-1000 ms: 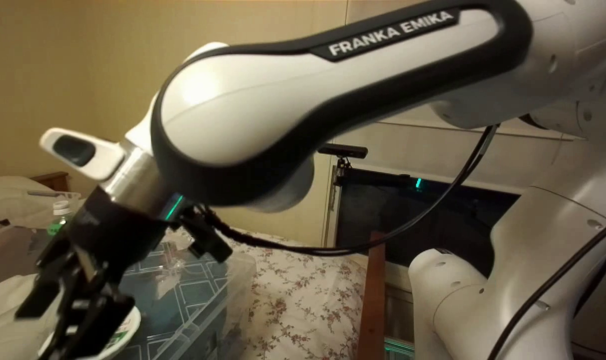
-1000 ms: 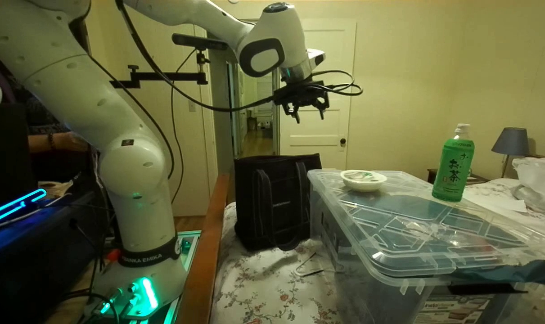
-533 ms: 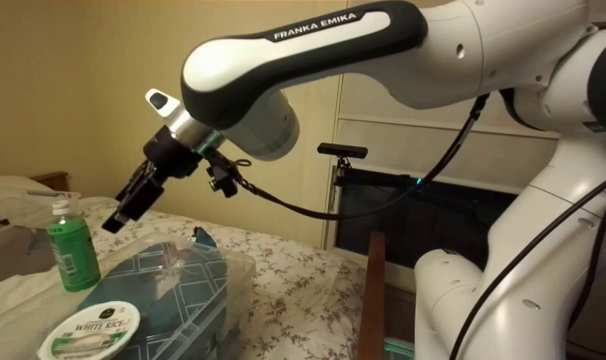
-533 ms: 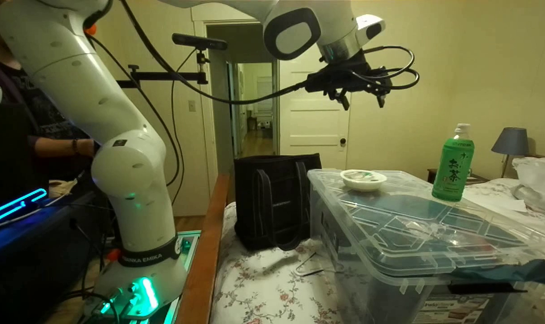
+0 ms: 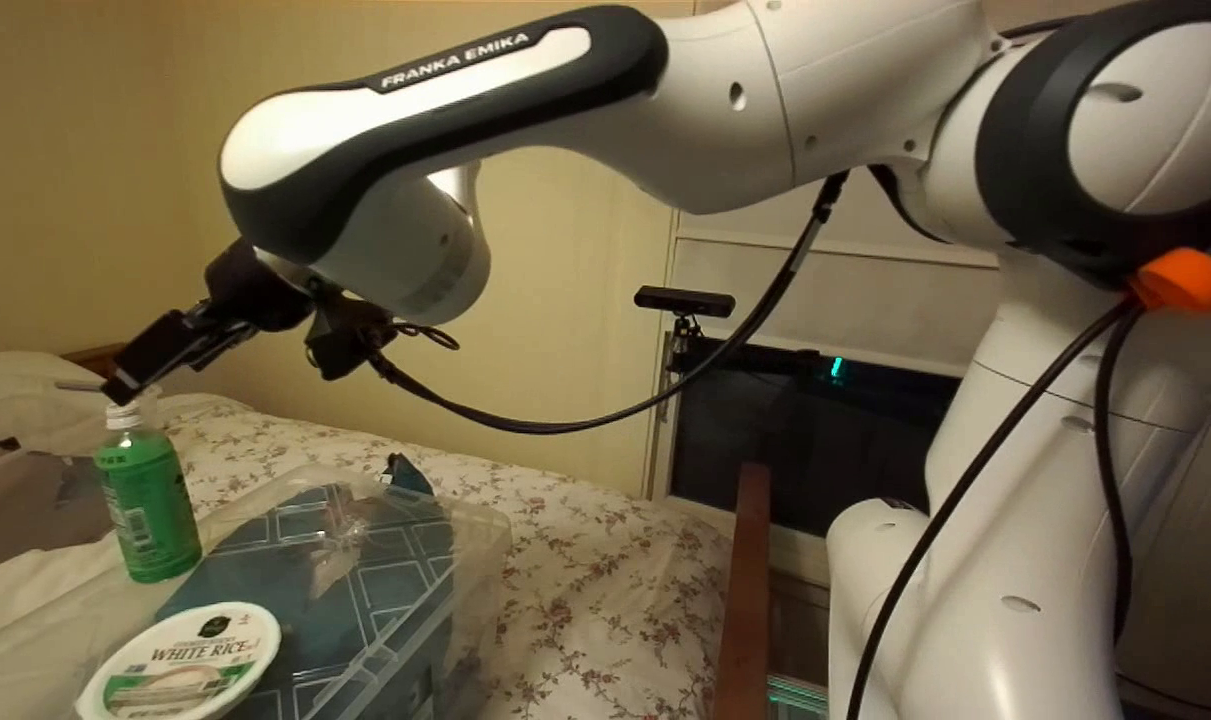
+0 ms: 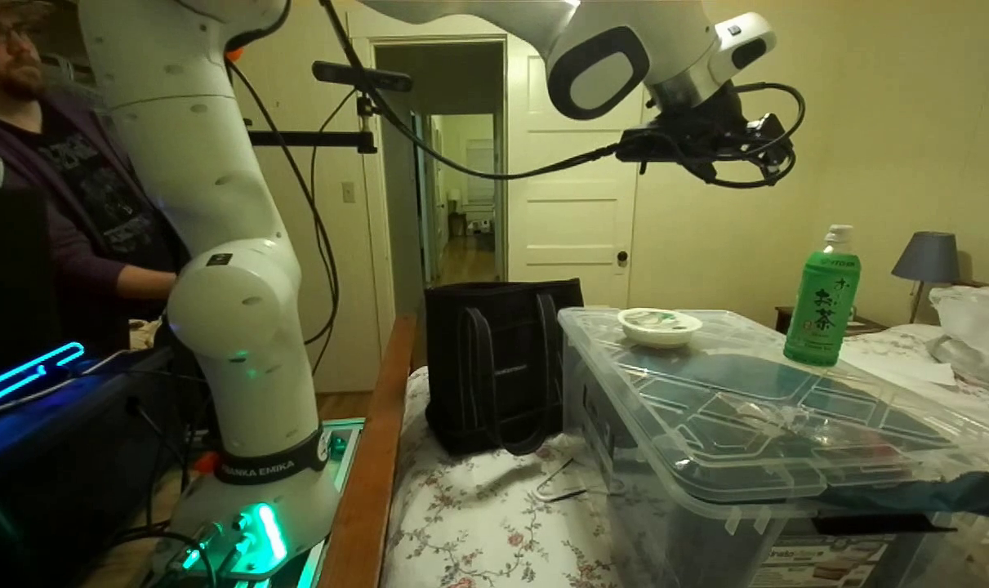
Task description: Put the white object and the bottle inside the bag
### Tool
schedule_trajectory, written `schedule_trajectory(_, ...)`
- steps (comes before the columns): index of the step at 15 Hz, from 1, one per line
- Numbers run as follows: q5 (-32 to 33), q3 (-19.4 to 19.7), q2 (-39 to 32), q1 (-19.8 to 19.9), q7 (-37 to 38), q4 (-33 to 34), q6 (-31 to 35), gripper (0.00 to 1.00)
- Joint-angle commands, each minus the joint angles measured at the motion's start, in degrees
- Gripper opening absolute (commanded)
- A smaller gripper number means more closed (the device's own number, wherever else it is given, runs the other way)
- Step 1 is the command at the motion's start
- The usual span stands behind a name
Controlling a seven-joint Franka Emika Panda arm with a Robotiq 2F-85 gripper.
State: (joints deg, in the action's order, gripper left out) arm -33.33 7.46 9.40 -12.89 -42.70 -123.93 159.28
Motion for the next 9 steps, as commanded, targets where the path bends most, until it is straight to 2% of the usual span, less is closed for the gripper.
schedule_trajectory(1, 0.73, -0.91, -9.05, 0.05, 4.46, 7.23, 6.70, 1.00)
schedule_trajectory(9, 5.43, 1.58, -19.99, -0.42, 11.60, 14.14, 12.26, 1.00)
